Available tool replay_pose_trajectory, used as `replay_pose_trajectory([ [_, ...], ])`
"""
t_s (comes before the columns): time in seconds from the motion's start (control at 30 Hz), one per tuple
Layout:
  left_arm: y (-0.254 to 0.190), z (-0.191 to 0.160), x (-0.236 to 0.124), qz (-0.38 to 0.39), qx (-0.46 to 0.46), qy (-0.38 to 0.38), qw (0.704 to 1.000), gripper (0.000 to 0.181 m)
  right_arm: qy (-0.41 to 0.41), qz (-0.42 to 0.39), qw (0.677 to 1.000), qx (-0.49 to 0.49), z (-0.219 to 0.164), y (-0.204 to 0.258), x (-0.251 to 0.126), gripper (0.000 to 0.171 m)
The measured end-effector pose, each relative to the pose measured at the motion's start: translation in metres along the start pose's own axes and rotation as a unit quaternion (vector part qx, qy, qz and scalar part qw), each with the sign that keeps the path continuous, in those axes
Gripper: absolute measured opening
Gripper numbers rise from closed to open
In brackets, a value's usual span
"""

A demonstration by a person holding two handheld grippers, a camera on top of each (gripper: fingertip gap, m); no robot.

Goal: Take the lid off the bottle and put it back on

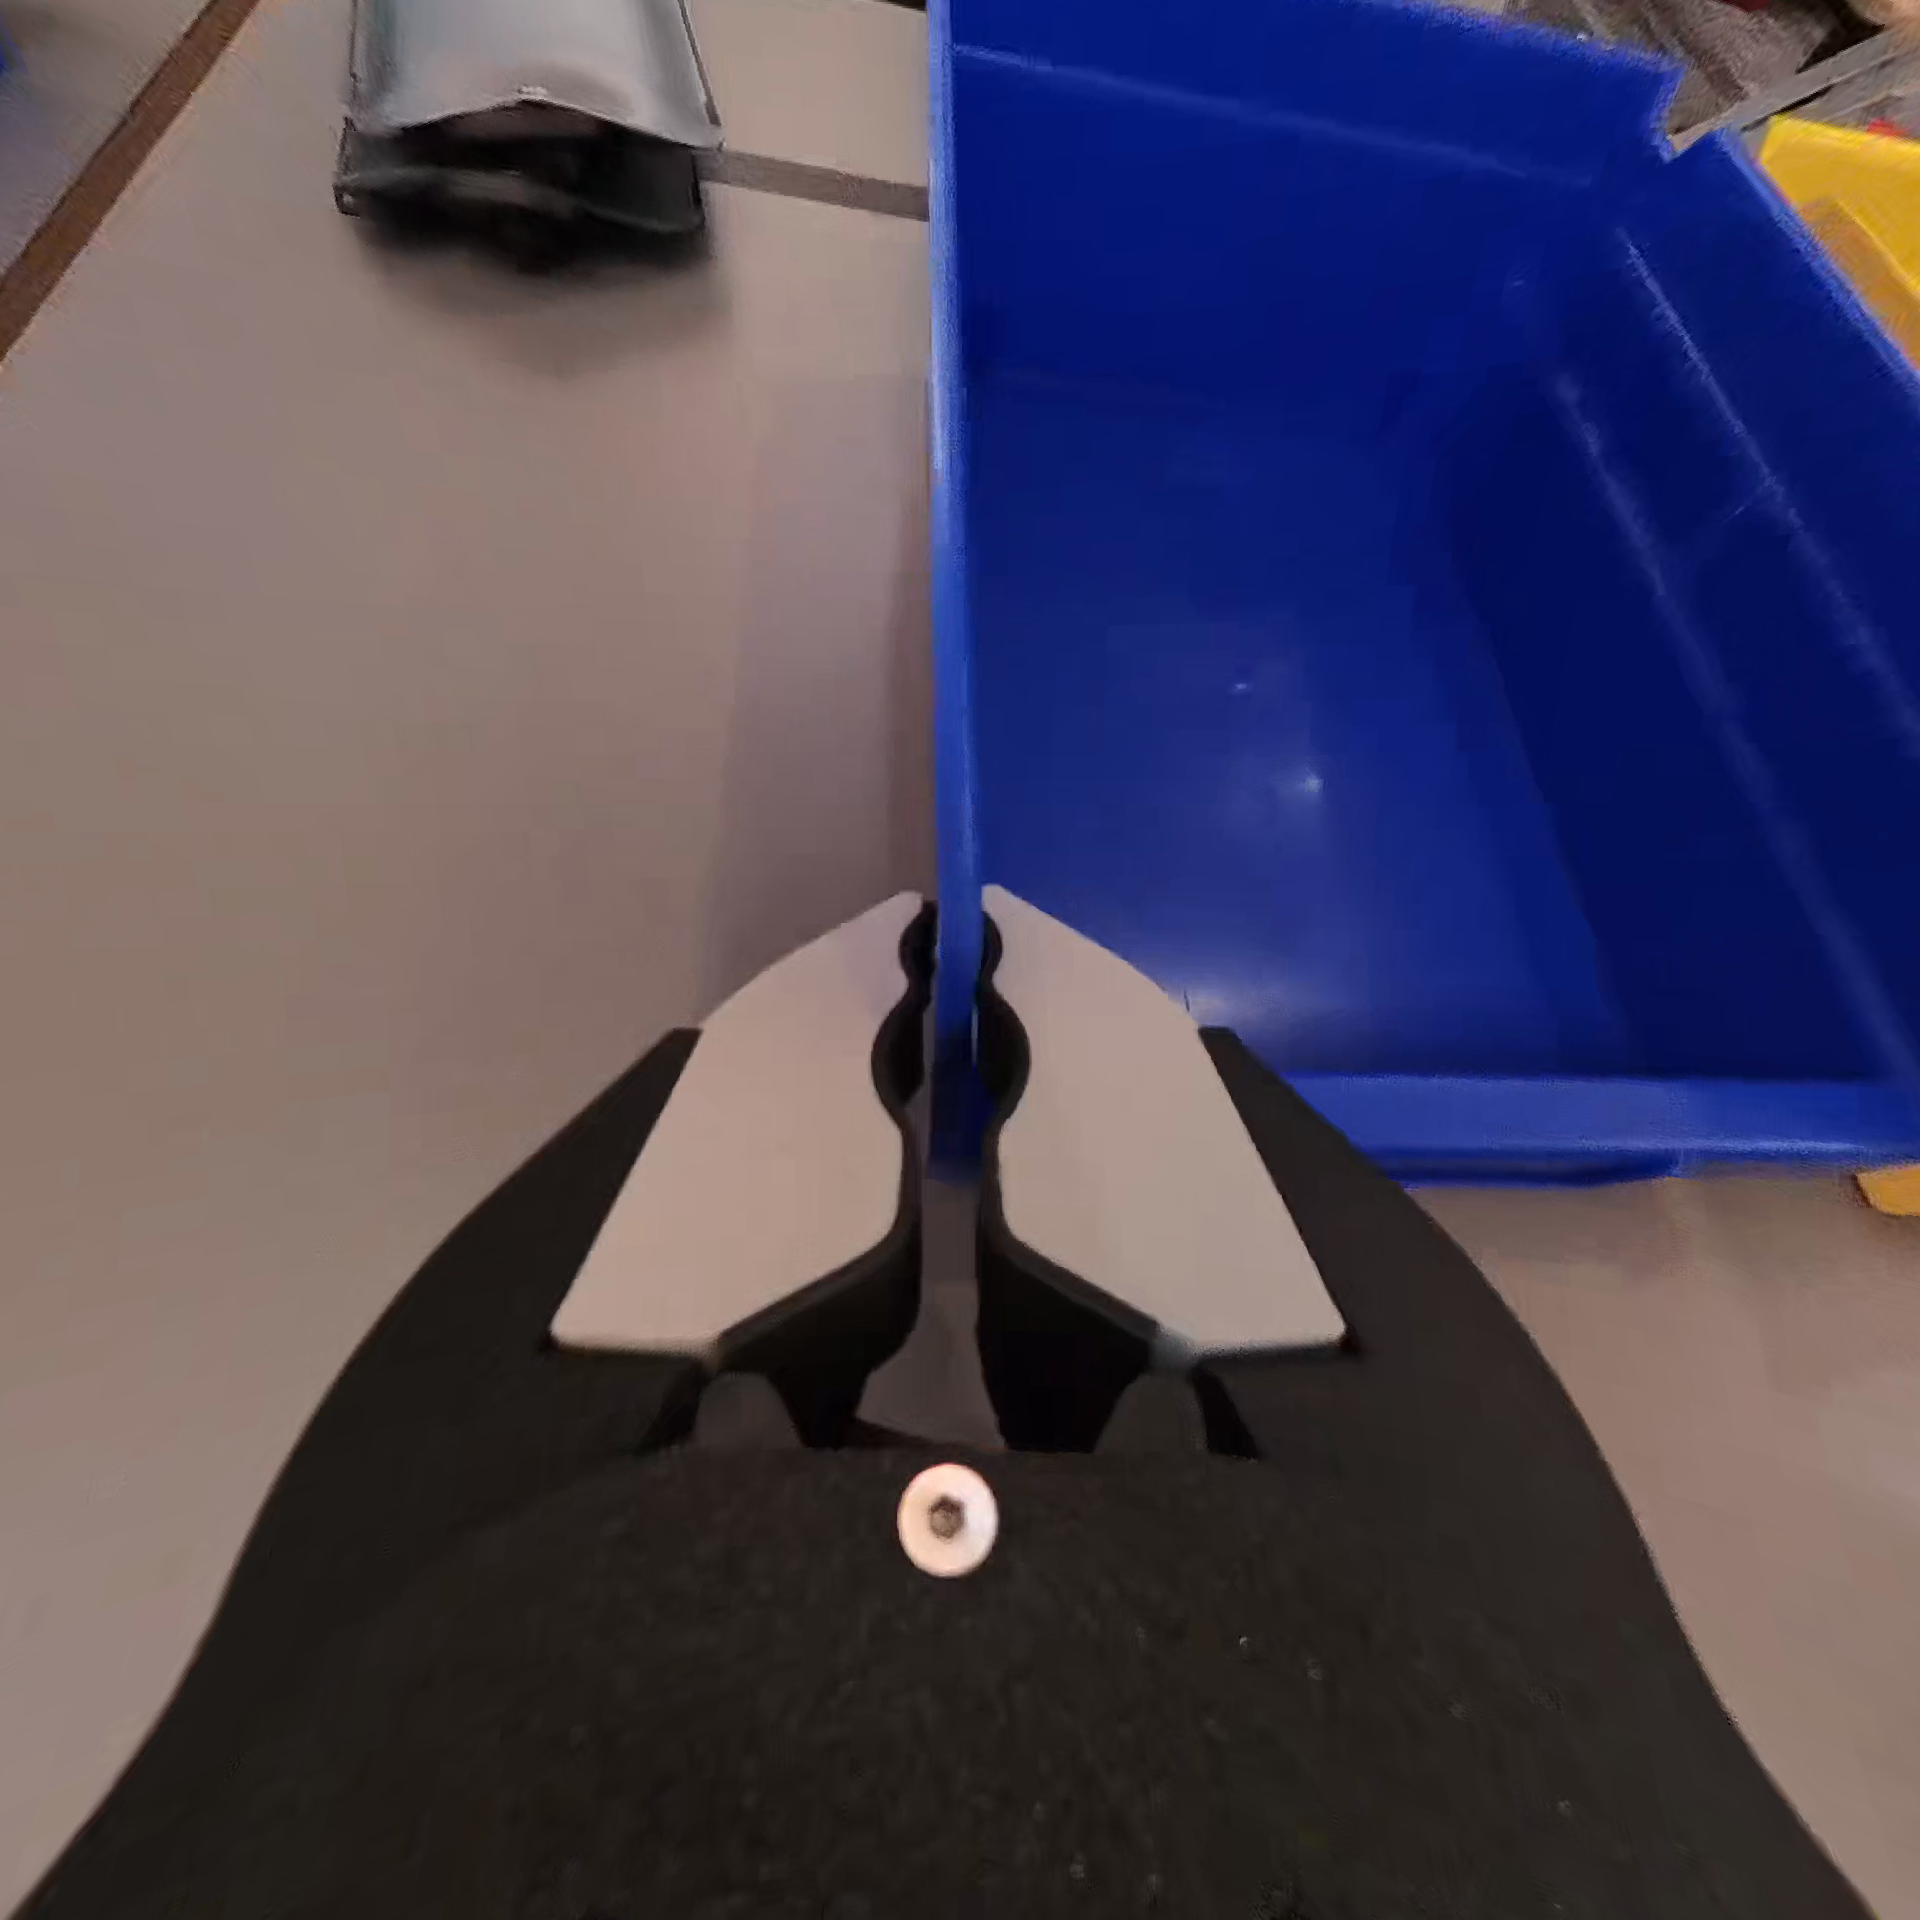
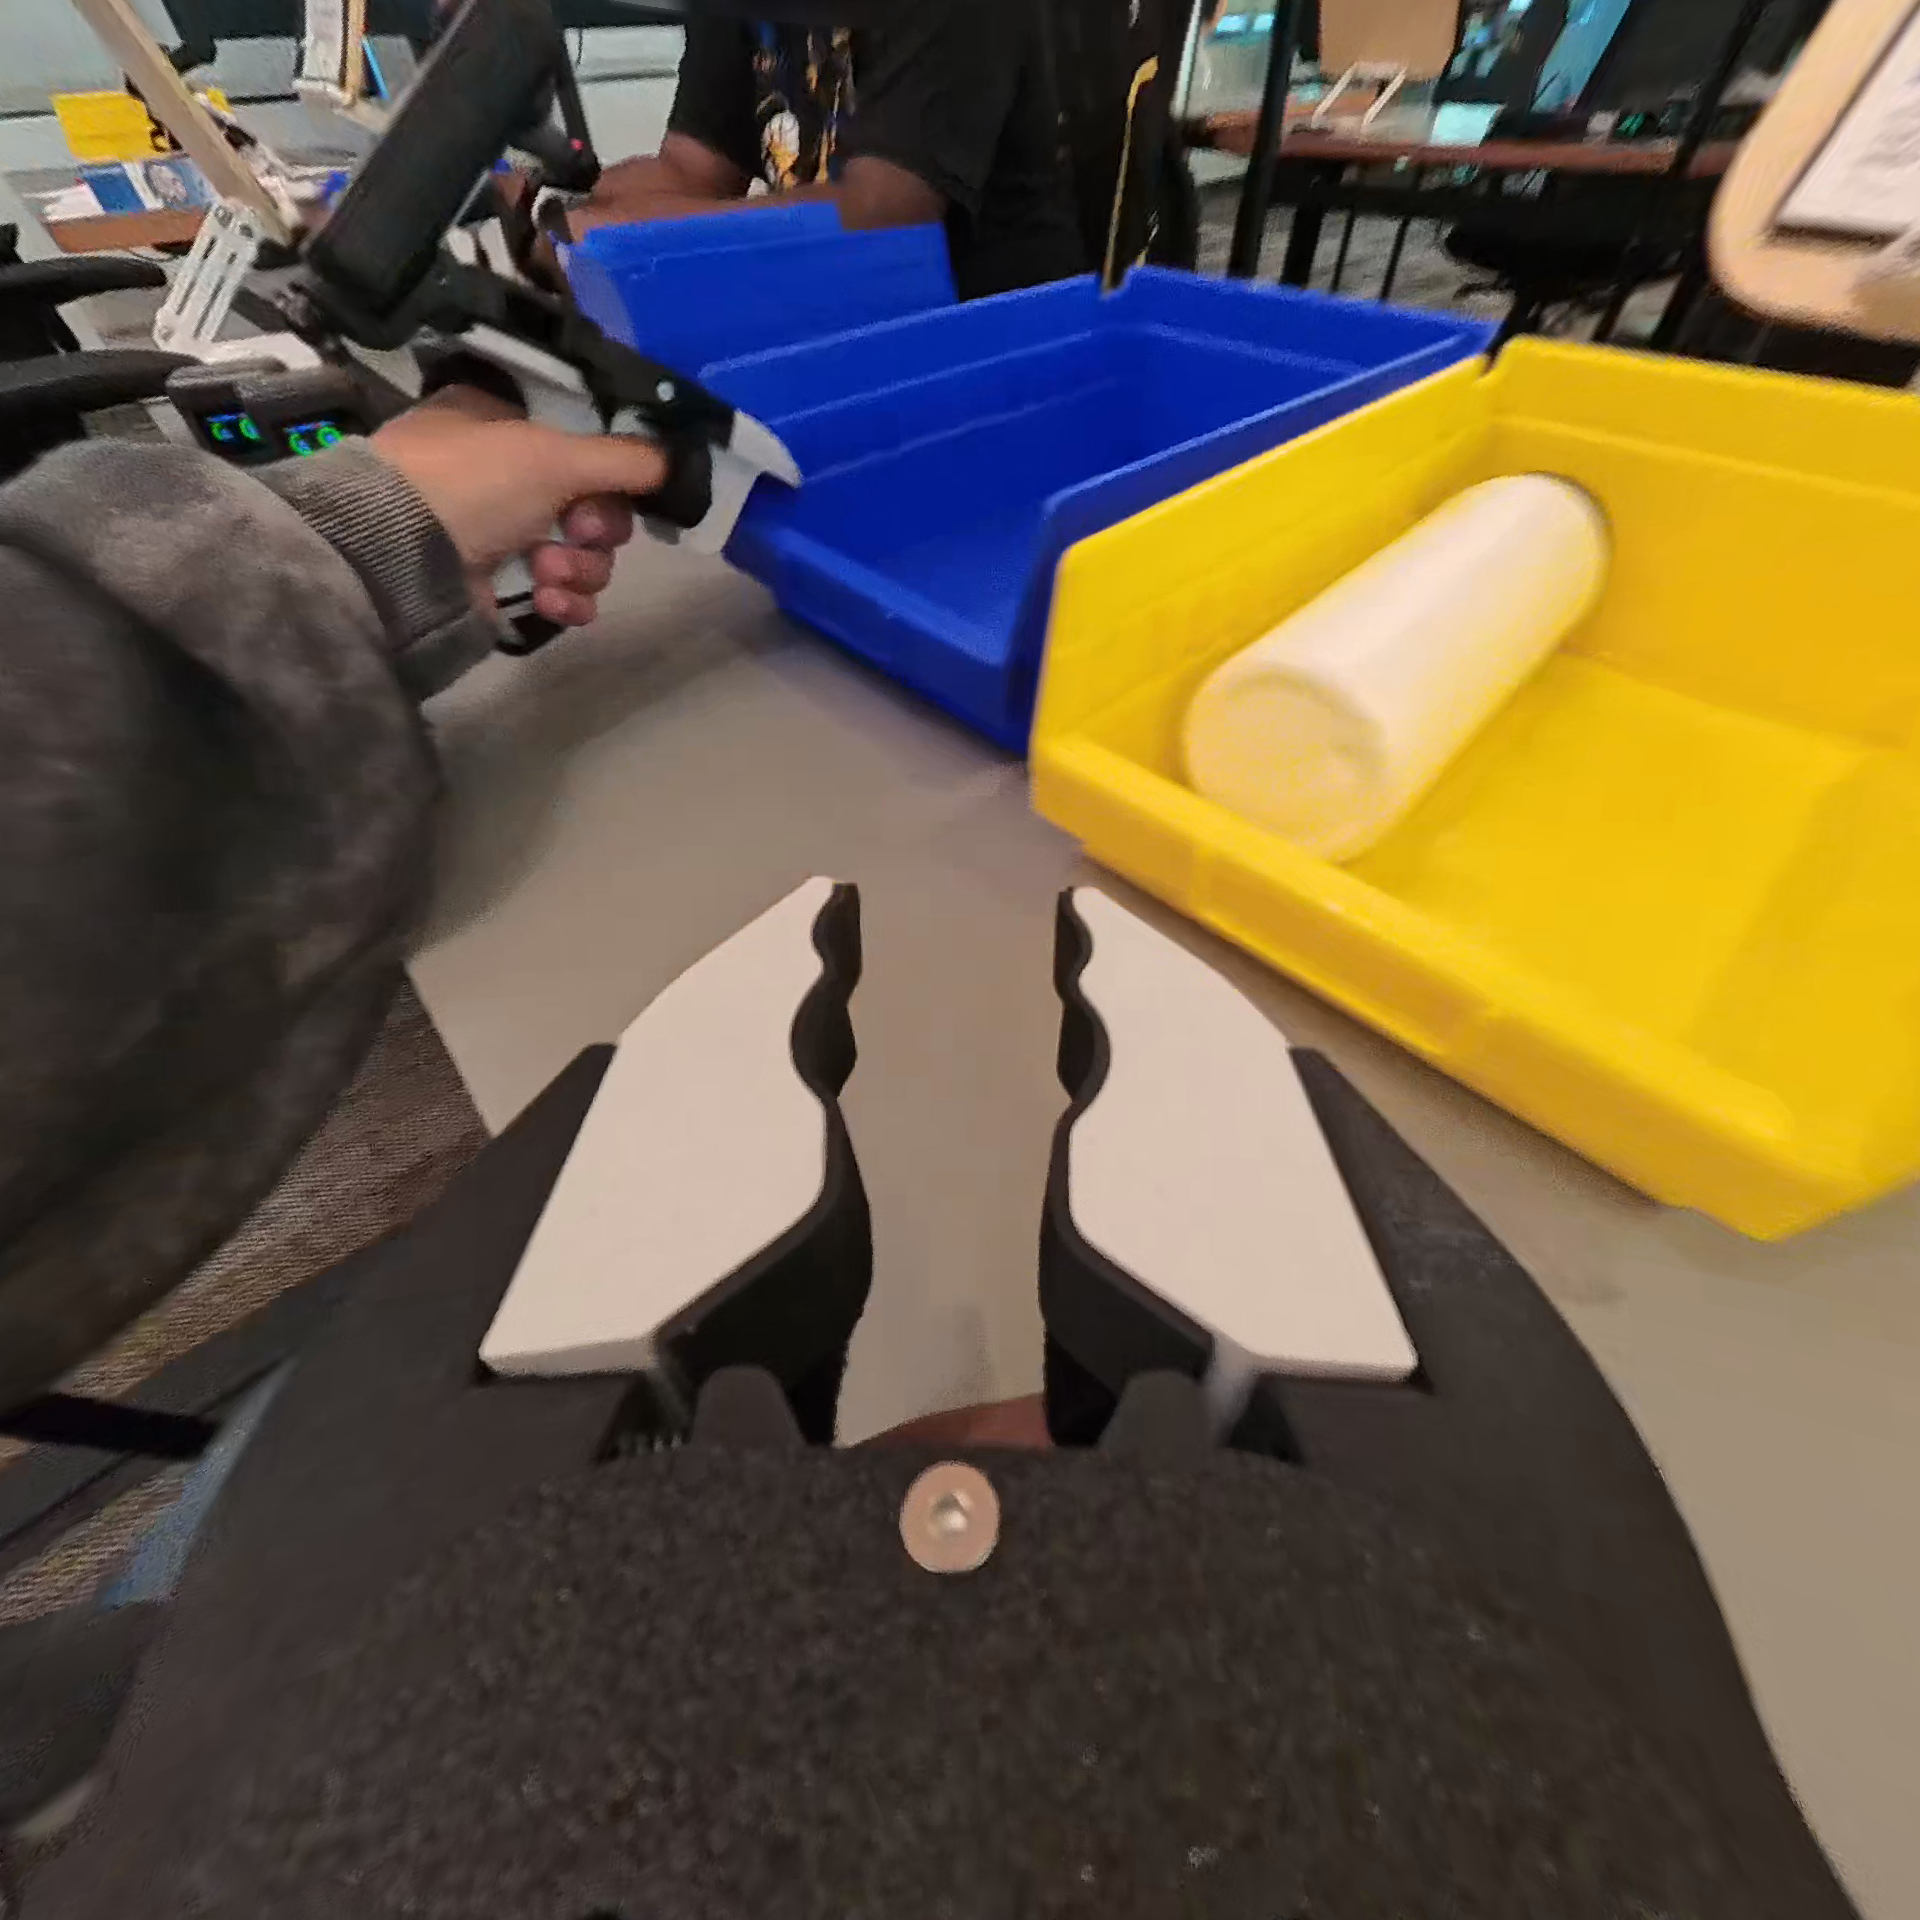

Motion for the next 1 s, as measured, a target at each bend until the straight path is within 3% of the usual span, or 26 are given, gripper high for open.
replay_pose_trajectory([
  [0.07, 0.000, -0.004, -0.006, 0.011, 0.006, 0.005, 1.000, 0.004, 0.016, 0.007, 1.000, 0.025, -0.002, 0.013, 0.021, 0.042],
  [0.13, -0.001, -0.014, -0.020, 0.021, -0.003, 0.014, 1.000, 0.004, 0.031, -0.026, 0.999, 0.037, -0.002, 0.012, 0.042, 0.056],
  [0.23, -0.003, -0.036, -0.051, 0.043, 0.001, 0.012, 0.999, 0.004, 0.055, -0.070, 0.995, 0.050, -0.002, 0.009, 0.069, 0.064],
  [0.37, -0.009, -0.069, -0.100, 0.056, 0.002, 0.017, 0.998, 0.005, 0.019, -0.074, 0.992, 0.098, 0.012, 0.016, 0.098, 0.061],
  [0.5, -0.004, -0.092, -0.134, 0.052, -0.030, 0.019, 0.998, 0.004, 0.033, -0.140, 0.985, 0.096, 0.003, 0.009, 0.103, 0.035],
  [0.6, 0.001, -0.104, -0.153, 0.079, -0.007, -0.008, 0.997, 0.004, 0.040, -0.138, 0.984, 0.101, 0.003, 0.011, 0.098, 0.012],
  [0.67, -0.001, -0.108, -0.168, 0.089, 0.004, -0.021, 0.996, 0.005, 0.057, -0.139, 0.984, 0.095, 0.006, 0.012, 0.096, 0.009],
  [0.83, 0.000, -0.080, -0.215, 0.153, 0.028, -0.094, 0.983, 0.004, 0.008, -0.126, 0.992, 0.030, 0.050, 0.030, 0.081, 0.007],
  [1.0, -0.054, -0.011, -0.246, 0.142, 0.056, -0.187, 0.970, 0.004, -0.068, -0.169, 0.983, -0.032, 0.120, 0.008, 0.022, 0.005],
])
Point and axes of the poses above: each gripper's, where its closed fingertips meet, x out along the fingers, z out of its top, y = z × x across the jaws, the point moved 1 cm from there along -x, back along the fingers, and after that the axes turned 14 degrees about z, right-handed, at the moved point
